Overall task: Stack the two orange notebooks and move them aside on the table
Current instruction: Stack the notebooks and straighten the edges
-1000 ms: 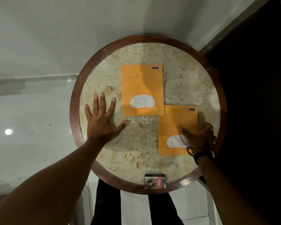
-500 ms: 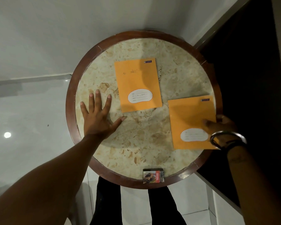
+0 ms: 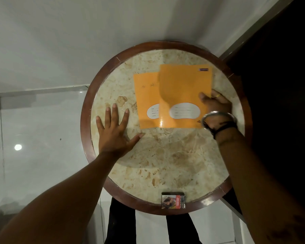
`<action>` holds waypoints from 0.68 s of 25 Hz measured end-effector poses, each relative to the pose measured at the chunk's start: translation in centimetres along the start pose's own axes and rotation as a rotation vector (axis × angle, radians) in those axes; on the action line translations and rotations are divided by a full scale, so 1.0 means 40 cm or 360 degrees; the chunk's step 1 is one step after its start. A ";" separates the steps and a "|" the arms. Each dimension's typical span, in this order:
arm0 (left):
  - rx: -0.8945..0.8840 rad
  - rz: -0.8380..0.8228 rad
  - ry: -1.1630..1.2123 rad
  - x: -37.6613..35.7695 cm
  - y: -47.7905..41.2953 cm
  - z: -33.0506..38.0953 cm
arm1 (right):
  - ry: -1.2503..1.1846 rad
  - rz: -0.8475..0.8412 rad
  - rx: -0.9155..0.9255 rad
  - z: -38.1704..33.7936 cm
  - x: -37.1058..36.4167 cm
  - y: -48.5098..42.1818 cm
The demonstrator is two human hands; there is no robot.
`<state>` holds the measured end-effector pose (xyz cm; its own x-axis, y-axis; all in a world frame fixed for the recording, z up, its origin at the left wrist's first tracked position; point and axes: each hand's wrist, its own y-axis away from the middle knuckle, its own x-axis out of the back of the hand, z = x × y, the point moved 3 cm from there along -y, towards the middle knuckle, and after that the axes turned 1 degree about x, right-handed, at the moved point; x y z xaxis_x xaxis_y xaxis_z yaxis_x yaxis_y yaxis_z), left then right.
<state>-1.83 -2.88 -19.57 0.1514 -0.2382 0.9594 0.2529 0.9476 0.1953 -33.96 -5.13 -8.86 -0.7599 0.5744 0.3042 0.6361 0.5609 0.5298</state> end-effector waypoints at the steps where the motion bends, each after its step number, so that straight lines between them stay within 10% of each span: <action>1: 0.0003 -0.0006 -0.0004 0.000 0.001 -0.002 | -0.0033 -0.0051 -0.0065 0.004 -0.054 -0.012; 11: 0.0080 0.0081 0.0260 0.069 -0.031 0.064 | 0.1052 -0.0035 0.0262 0.084 -0.183 -0.038; 17: 0.1380 -0.0185 0.1159 0.135 -0.238 0.242 | 0.0679 -0.0128 0.0004 0.069 -0.203 -0.049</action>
<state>-12.69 -11.14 -14.27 0.7609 -0.1333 0.6350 -0.4014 0.6722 0.6221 -28.66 -9.24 -14.56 -0.7940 0.2313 0.5622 0.5724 0.5958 0.5633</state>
